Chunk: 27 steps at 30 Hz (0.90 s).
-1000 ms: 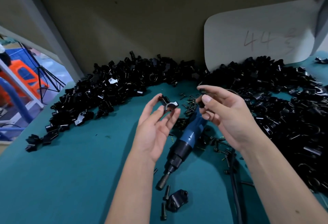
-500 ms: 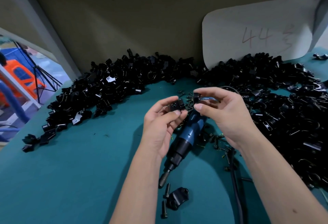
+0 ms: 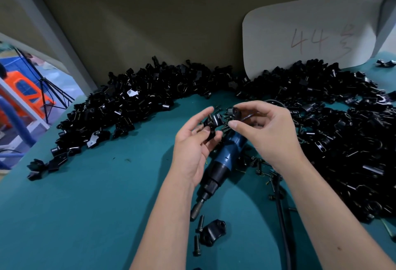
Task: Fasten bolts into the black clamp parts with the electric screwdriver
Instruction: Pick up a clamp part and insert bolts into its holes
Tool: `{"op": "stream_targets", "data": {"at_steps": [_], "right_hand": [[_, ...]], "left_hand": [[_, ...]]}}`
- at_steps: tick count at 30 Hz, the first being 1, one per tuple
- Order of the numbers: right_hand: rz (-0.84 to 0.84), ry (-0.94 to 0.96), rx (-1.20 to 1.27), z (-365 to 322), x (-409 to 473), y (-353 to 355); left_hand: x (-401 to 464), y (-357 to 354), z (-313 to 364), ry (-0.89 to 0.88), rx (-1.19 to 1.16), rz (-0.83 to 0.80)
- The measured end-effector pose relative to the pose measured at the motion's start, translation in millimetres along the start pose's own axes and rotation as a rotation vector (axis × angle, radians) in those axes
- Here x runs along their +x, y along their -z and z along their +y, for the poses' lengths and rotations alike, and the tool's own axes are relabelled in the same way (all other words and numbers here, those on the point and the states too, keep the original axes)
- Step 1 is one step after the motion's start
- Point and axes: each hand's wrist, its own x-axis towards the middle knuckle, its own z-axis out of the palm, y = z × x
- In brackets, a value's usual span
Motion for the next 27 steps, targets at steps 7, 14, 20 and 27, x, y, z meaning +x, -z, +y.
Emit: {"op": "stream_targets", "data": {"at_steps": [7, 14, 20, 27], "right_hand": [[-0.057, -0.346, 0.533, -8.3, 1.1, 0.9], [0.219, -0.444, 0.352, -11.2, 4.0, 16.9], [-0.032, -0.373, 0.266, -23.1, 15.8, -4.7], [0.186, -0.219, -0.706, -9.1, 89.3, 14.8]], "left_hand": [[-3.0, -7.2, -3.2, -0.116, 0.037, -0.022], [6.2, 6.8, 0.0, -0.164, 0.080, 0.326], [6.5, 4.6, 0.3, -0.239, 0.118, 0.423], [6.8, -0.3, -4.3, -0.240, 0.200, 0.349]]}}
